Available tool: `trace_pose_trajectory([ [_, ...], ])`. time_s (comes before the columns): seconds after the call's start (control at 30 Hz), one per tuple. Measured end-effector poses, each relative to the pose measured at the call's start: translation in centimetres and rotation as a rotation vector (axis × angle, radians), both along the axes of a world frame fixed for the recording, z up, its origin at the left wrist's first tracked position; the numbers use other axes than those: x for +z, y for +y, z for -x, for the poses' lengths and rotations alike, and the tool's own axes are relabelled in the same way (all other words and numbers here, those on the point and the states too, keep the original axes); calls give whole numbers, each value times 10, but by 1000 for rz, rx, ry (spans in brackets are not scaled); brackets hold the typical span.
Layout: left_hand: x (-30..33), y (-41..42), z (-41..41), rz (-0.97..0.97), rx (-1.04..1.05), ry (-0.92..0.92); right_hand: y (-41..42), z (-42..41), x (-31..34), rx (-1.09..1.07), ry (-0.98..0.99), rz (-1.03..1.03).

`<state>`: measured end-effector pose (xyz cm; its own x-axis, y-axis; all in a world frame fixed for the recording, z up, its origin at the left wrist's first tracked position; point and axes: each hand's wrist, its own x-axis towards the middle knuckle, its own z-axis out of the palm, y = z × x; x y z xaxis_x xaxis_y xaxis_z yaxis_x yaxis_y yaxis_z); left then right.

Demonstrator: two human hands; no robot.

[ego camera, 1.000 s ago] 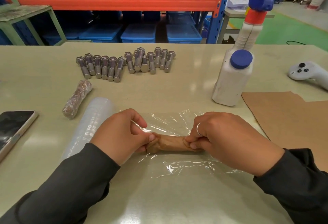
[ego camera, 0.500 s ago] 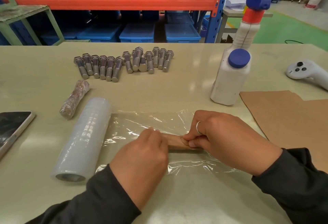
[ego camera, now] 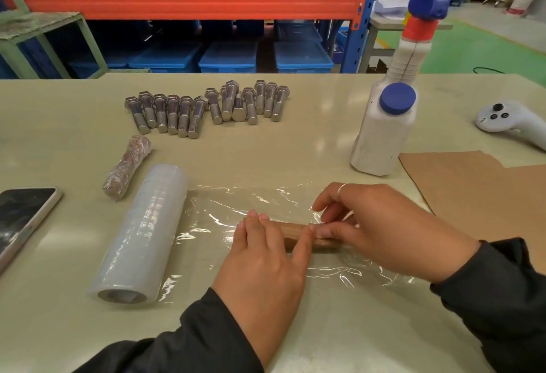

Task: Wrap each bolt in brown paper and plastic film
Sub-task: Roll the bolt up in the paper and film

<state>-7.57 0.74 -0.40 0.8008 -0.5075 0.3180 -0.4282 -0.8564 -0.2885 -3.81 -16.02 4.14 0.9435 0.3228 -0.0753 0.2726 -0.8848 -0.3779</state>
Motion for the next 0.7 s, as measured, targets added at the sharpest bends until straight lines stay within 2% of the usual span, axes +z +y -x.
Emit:
trace_pose_trajectory([
  [0.07, 0, 0, 0, 11, -4, -21, -15, -6, 2, -133, -28, 57],
  [0.17, 1, 0, 1, 14, 5, -30, -34, -13, 1, -343, 10, 317],
  [0.27, 0, 1, 2, 16, 1, -32, -37, -17, -4, -374, 118, 389],
  [0.53, 2, 0, 2, 23, -7, -15, -41, -21, -4, -274, 67, 213],
  [0.6, 3, -1, 2, 14, -2, -9, -42, -20, -1, -240, 72, 74],
  [0.7, 3, -1, 2, 6, 1, -6, -41, -19, 4, -218, 137, -285],
])
